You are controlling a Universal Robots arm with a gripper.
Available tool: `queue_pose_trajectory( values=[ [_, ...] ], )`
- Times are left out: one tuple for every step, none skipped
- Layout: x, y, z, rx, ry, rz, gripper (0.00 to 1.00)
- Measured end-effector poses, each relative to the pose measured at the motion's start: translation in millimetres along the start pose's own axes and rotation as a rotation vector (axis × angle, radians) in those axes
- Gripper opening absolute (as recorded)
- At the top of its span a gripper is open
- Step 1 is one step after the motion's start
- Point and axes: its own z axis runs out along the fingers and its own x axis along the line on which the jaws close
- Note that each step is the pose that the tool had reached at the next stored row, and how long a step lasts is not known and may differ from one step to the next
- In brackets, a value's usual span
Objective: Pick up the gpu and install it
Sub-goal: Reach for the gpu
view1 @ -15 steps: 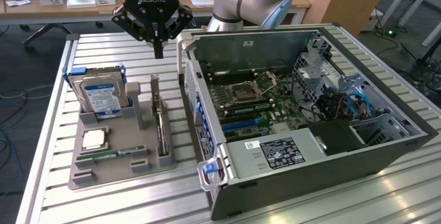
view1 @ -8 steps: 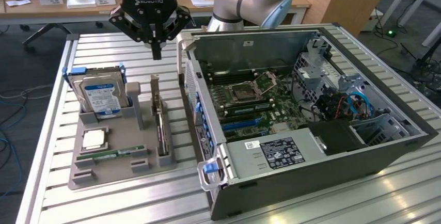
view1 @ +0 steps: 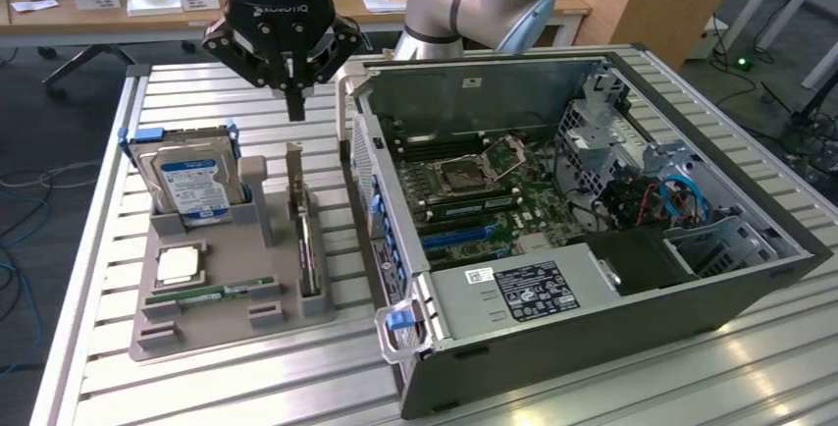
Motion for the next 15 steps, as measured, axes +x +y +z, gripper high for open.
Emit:
queue_pose_trajectory(
  values=[
    [0.3,-0.4,-0.1,0.0001,0.0001,0.0,0.11],
    [0.5,-1.0,-0.1,0.0,0.0,0.0,0.11],
    [1.0,-1.6,-0.1,0.0,0.0,0.0,0.11],
    [1.8,-2.3,-0.2,0.0001,0.0,0.0,0.11],
    [2.8,-3.2,-0.2,0.0,0.0,0.0,0.11],
    [3.8,-4.1,-0.3,0.0,-0.0001,0.0,0.11],
    [5.0,-5.0,-0.4,0.0,-0.0001,0.0,0.11],
    [6.0,-5.7,-0.4,0.0001,-0.0002,0.0,0.11],
    [6.8,-6.1,-0.5,0.0001,-0.0001,0.0,0.11],
    [7.1,-6.2,-0.5,0.0,-0.0003,0.0,0.11],
    [7.1,-6.2,-0.5,0.0001,-0.0002,0.0,0.11],
    [7.1,-6.2,-0.5,0.0,-0.0002,0.0,0.11],
    [7.1,-6.2,-0.5,0.0,-0.0002,0.0,0.11],
    [7.2,-6.2,-0.5,0.0,-0.0002,0.0,0.11],
    [7.2,-6.4,-0.5,0.0001,-0.0002,0.0,0.11]
  ],
)
